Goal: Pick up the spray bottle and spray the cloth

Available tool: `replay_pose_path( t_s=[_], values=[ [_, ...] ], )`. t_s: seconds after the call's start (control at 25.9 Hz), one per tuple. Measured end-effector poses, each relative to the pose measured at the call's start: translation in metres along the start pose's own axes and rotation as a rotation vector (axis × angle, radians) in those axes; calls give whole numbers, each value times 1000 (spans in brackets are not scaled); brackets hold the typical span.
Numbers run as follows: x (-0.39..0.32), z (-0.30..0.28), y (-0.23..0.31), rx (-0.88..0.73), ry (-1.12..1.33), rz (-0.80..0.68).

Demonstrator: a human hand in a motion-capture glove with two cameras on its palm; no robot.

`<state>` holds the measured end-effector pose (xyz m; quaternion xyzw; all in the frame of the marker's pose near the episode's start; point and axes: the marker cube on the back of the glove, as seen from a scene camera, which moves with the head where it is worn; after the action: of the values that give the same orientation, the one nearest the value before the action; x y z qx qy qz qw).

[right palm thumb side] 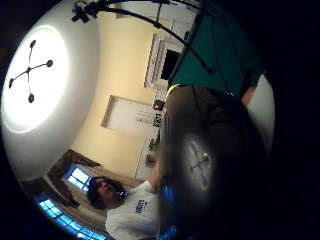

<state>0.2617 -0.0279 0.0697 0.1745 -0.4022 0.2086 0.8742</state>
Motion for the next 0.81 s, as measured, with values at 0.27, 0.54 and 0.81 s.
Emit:
replay_pose_path(
  t_s=[0.27,0.54,0.81],
  values=[
    [-96,-20,-24,-53,118,-108],
    [-158,-6,-40,-216,377,-81],
    [-167,38,-51,-423,664,-7]
  ],
)
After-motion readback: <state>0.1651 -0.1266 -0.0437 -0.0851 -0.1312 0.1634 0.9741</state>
